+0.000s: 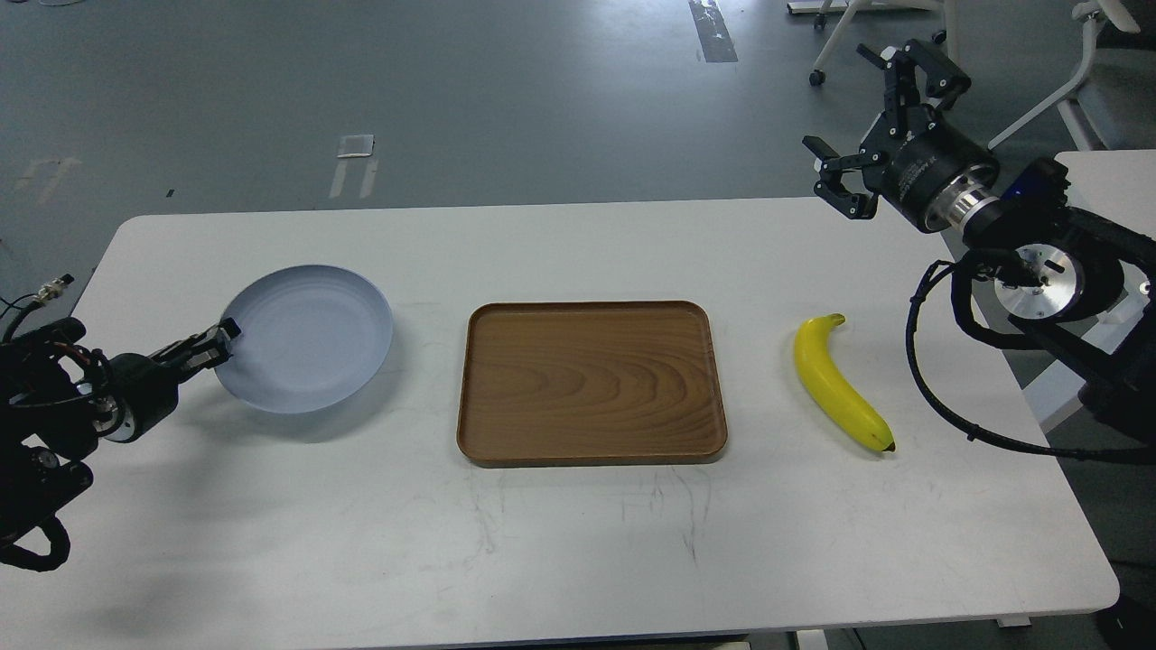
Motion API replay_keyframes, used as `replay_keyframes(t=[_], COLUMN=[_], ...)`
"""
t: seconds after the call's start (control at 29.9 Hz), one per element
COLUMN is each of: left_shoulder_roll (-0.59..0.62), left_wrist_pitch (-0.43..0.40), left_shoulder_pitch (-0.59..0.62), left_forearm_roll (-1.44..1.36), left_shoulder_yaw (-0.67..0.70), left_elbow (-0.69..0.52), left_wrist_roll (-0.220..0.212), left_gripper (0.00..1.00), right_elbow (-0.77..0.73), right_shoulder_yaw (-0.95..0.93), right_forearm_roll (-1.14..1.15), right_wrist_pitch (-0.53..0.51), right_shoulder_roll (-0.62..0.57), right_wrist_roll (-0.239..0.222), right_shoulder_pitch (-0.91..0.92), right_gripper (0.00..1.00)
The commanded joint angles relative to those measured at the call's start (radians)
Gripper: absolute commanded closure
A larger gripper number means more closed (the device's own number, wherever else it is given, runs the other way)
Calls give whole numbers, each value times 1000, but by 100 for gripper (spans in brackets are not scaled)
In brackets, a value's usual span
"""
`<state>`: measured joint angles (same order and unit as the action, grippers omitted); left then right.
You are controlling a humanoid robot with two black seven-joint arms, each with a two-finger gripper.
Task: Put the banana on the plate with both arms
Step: 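Grip the plate rim with the left gripper, then lift the plate and carry it over the wooden tray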
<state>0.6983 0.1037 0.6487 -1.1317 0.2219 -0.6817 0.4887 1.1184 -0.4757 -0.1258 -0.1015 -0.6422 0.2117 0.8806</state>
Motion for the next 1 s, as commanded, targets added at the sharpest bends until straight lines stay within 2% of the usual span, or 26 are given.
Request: replay_keyframes(t=[0.0,0.23,0.37,0.6,0.84,0.97], left_shoulder_roll=[35,75,87,67,11,-31], left_wrist_pitch=[-7,-65,-58,-45,-1,5], left_shoulder_pitch=[20,40,66,112,155,173], left_forearm_roll=[12,130,122,109,-9,-52], left_shoulder_yaw=[0,10,5,2,0,0], left_elbow=[-59,-153,-214,-234,-358,-369], left_wrist_roll=[0,0,0,0,0,0], left_gripper=[100,100,100,100,100,100], right_elbow=[-3,-3,-3,-2,-2,-3], right_shoulder_yaw=[-6,-6,-6,-6,-6,-6], right_forearm_roll=[2,2,2,2,2,2], right_wrist_pitch=[0,5,5,5,6,6], right_shoulder_roll=[3,4,3,3,1,-1], right_wrist_roll=[0,0,1,0,0,0], right_shoulder_pitch=[-2,0,5,8,9,17], right_gripper=[0,0,0,0,0,0])
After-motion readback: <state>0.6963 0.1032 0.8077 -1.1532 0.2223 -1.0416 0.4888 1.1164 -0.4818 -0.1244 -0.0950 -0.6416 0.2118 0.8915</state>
